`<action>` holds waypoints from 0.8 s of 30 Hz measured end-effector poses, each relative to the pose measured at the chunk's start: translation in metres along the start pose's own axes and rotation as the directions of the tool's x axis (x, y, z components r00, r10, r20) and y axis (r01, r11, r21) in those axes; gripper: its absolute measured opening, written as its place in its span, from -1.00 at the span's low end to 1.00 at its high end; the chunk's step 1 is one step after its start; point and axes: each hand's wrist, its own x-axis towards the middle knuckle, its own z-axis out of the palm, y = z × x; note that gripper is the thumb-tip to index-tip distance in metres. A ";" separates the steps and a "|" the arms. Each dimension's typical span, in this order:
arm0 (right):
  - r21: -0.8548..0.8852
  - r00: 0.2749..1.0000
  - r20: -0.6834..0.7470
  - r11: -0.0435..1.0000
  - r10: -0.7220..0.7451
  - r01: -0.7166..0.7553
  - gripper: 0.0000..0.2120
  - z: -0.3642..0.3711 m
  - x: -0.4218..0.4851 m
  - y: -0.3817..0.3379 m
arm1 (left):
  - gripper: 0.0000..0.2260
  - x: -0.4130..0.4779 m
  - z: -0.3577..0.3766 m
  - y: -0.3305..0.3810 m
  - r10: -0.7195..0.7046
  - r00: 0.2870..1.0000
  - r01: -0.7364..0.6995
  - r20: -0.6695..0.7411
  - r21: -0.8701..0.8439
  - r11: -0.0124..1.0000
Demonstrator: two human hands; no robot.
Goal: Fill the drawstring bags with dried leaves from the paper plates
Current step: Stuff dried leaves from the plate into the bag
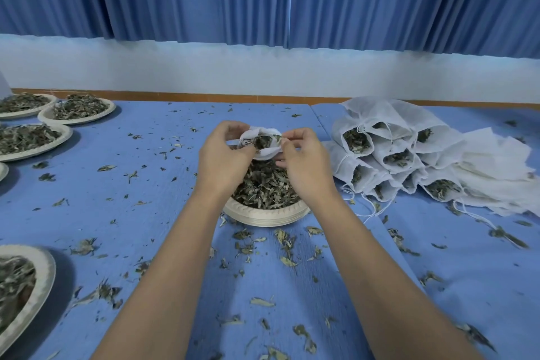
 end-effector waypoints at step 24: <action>-0.246 0.998 -0.062 0.969 -0.033 0.017 -0.80 0.007 -0.004 0.000 | -0.78 -0.014 0.002 0.002 -0.033 0.999 0.031 -0.030 -0.064 0.997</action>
